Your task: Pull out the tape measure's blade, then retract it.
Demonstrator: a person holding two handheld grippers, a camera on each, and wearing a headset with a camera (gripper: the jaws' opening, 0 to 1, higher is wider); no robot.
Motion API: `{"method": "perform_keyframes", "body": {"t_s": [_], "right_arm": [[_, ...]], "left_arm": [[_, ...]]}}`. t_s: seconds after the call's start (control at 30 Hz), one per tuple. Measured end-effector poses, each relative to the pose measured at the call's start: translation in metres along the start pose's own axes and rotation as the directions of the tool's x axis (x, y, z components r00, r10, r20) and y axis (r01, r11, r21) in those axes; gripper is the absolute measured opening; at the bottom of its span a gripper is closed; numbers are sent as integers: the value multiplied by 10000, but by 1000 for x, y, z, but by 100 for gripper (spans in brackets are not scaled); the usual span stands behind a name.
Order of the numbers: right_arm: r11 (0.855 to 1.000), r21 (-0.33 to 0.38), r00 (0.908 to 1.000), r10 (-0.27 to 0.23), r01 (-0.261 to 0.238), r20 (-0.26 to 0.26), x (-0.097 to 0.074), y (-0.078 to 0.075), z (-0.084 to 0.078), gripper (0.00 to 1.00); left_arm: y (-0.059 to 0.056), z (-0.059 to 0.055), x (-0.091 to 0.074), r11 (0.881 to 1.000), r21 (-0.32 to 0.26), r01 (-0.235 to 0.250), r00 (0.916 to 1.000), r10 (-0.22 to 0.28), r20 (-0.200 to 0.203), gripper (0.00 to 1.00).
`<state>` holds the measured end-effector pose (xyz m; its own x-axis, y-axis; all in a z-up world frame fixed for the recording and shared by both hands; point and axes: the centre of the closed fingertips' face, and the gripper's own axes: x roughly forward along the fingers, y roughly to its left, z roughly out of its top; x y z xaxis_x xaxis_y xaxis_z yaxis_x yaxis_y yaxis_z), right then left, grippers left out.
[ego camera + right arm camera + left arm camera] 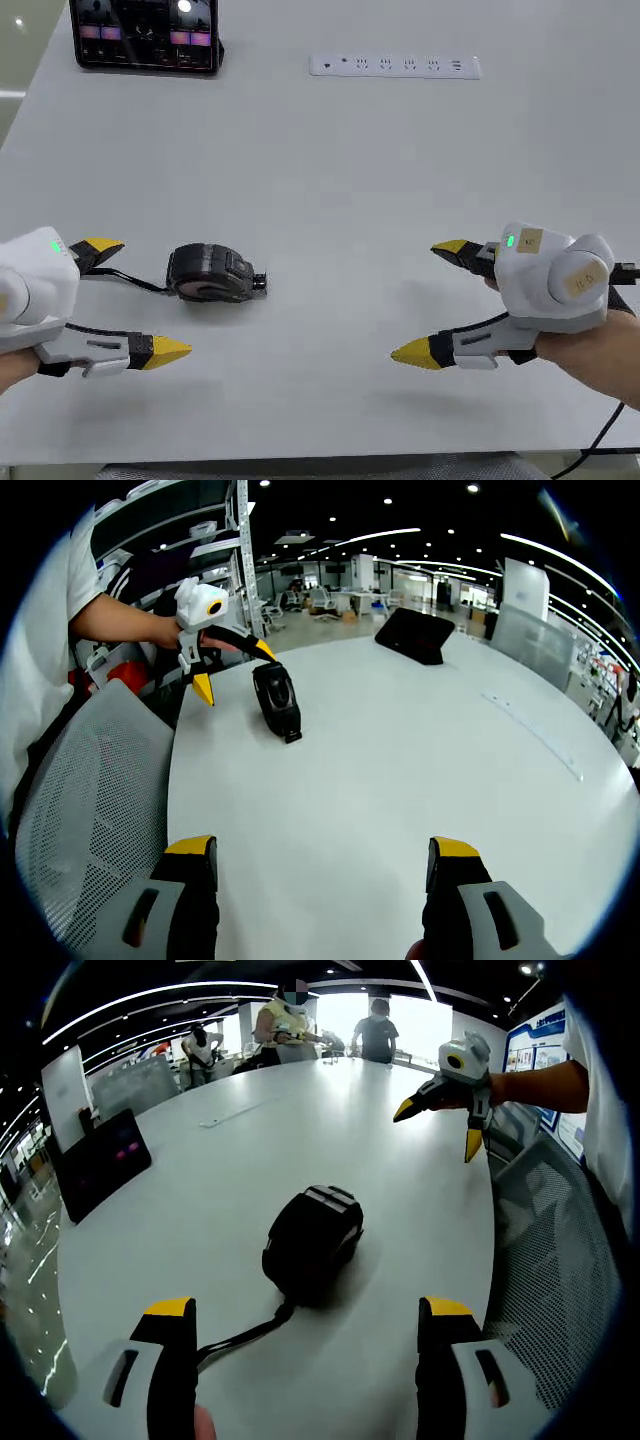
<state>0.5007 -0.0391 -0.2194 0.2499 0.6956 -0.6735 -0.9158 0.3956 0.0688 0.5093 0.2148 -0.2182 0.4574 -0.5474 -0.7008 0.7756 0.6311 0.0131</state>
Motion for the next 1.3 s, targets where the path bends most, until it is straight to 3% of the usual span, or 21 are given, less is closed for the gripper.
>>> {"method": "perform_keyframes", "body": {"t_s": [0.67, 1.3], "right_arm": [[9971, -635, 9991, 410, -417, -114, 13, -1, 13, 81], [9930, -880, 9967, 771, -791, -258, 24, 2, 19, 77]], "left_arm": [[2, 8, 13, 9964, 660, 538, 9979, -513, -399, 81], [-2, 14, 27, 9865, 974, 1313, 9884, -1227, -893, 70]]}}
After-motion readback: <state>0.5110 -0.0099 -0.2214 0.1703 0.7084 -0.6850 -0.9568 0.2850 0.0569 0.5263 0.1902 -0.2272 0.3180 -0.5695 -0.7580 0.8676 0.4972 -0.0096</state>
